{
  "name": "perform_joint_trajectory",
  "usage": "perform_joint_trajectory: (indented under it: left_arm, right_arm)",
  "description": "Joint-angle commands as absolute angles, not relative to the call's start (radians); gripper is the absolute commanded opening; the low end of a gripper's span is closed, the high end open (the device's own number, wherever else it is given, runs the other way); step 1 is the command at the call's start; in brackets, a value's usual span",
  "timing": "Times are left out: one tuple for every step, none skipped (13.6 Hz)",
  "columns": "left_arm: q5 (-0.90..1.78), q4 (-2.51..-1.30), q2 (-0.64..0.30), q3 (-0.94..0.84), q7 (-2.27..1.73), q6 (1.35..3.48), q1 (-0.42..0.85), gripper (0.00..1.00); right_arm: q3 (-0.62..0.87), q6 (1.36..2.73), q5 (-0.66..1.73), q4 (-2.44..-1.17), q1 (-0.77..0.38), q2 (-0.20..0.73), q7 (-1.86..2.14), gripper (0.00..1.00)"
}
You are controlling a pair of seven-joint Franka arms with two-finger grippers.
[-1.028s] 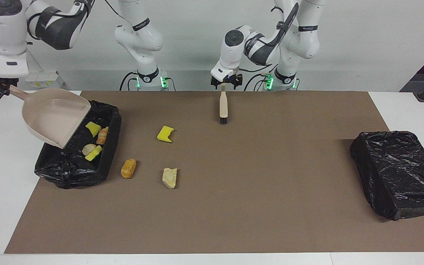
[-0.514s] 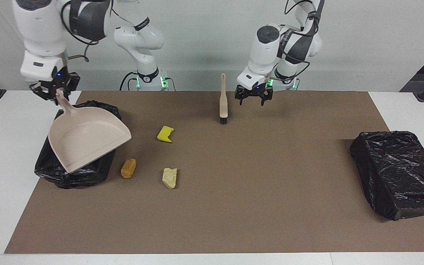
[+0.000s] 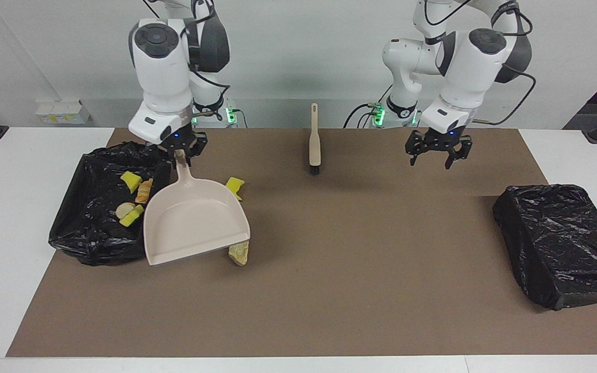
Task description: Sweep and dump trash in bin
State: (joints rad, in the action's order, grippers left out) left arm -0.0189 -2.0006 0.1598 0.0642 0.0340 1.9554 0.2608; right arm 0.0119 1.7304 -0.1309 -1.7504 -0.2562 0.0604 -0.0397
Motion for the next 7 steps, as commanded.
perform_joint_trajectory:
  left_arm:
    - [-0.035,-1.806,0.078,0.048,0.118,1.827,0.192,1.00]
    - [-0.035,-1.763,0.071,0.048,0.121,1.810,0.166,1.00]
    - [-0.037,-1.735,0.071,0.048,0.127,1.807,0.152,1.00]
    - [-0.037,-1.717,0.071,0.048,0.129,1.799,0.138,1.00]
    - [-0.035,-1.715,0.072,0.048,0.144,1.790,0.126,1.00]
    - [-0.035,-1.726,0.080,0.048,0.188,1.764,0.112,1.00]
    - [-0.035,-1.726,0.081,0.048,0.227,1.732,0.097,1.00]
  right_arm:
    - [0.005,1.790,-0.055,-1.727,-0.357,0.129,-0.233,0.00]
    - [0.005,1.814,-0.039,-1.727,-0.394,0.147,-0.265,0.00]
    - [0.005,1.839,-0.008,-1.726,-0.412,0.159,-0.291,0.00]
    - [0.008,1.856,0.021,-1.724,-0.426,0.181,-0.313,0.00]
    - [0.011,1.882,0.044,-1.723,-0.480,0.207,-0.357,0.00]
    - [0.011,1.920,0.060,-1.723,-0.521,0.224,-0.411,0.00]
    - [0.011,1.959,0.066,-1.723,-0.537,0.244,-0.454,0.00]
